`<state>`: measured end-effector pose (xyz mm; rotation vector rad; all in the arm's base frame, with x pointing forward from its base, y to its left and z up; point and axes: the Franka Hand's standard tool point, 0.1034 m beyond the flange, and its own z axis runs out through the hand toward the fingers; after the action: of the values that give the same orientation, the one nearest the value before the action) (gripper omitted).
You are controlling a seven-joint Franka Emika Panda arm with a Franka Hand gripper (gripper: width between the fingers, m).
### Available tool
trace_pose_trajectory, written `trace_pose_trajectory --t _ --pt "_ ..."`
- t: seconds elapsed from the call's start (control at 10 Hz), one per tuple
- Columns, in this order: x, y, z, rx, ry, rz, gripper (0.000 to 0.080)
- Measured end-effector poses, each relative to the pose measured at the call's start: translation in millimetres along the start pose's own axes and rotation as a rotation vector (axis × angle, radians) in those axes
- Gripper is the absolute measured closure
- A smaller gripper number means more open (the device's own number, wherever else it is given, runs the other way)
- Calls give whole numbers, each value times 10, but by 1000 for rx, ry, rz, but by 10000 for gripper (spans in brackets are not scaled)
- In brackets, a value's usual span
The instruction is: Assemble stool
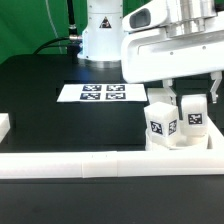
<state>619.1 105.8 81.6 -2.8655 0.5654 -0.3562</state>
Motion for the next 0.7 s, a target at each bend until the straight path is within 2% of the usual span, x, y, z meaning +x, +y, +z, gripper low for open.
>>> trace_pose_trajectory --t 0.3,0.7 --pt "15 29 -28 25 11 280 461" --pt "-42 -5 -38 33 -5 628 459"
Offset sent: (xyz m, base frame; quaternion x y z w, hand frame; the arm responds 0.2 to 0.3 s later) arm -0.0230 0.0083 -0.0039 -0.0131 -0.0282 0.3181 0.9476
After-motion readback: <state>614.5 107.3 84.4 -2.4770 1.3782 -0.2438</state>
